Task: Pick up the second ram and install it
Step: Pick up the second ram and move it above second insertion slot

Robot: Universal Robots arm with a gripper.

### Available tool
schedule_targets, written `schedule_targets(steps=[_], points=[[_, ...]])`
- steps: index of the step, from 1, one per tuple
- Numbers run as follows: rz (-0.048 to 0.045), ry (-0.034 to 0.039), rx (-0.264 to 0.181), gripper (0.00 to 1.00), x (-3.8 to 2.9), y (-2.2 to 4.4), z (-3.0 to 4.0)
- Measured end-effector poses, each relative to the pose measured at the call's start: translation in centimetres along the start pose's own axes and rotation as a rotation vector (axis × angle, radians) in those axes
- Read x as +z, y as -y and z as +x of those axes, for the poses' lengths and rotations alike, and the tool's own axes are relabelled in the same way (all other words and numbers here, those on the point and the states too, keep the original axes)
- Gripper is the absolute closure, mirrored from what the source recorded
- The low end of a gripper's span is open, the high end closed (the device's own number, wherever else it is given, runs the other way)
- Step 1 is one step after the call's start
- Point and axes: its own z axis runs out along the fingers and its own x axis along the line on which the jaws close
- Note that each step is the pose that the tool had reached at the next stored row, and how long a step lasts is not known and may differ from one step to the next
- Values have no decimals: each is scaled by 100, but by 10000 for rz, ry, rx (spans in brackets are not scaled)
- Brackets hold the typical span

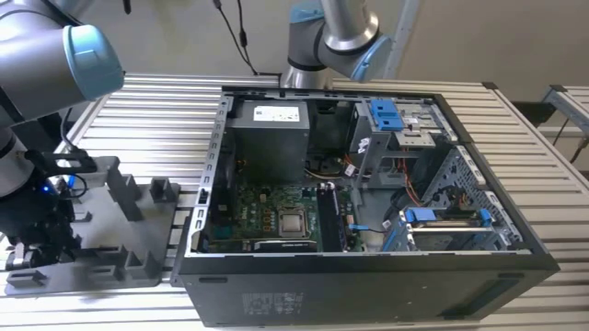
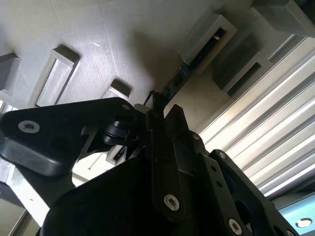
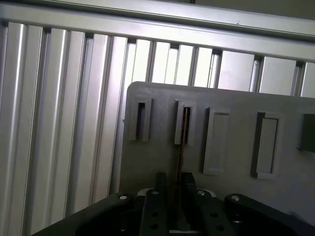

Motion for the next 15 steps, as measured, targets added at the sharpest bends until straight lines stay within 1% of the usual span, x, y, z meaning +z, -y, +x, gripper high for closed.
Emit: schedule_targets(steps=[4, 6, 7, 8, 9, 15], points=[[0, 0, 0, 73, 1, 0, 0], [0, 0, 0, 75, 2, 0, 0], [-1, -1, 0, 82, 2, 0, 0], [-1, -1, 0, 82, 2, 0, 0], [-1, -1, 0, 86, 4, 0, 0], [3, 1, 0, 86, 12, 0, 0]])
